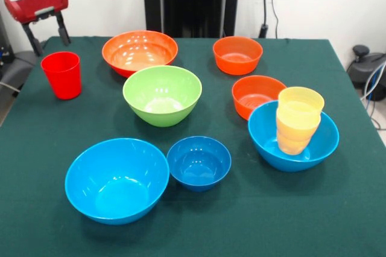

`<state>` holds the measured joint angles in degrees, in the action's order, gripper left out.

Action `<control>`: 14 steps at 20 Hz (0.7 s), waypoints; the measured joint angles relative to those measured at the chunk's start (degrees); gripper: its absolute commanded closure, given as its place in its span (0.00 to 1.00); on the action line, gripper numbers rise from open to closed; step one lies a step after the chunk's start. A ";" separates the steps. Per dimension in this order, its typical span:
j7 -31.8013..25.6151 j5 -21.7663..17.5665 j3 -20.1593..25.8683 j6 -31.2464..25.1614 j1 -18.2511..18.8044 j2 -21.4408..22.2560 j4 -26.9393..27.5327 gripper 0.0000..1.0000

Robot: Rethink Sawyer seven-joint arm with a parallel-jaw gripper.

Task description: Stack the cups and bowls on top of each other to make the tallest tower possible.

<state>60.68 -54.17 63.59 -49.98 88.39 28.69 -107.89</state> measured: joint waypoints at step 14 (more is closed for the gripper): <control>-0.32 -2.32 -0.78 1.50 0.74 -4.17 1.47 0.00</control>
<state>60.36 -56.49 62.81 -48.49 89.14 24.52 -106.42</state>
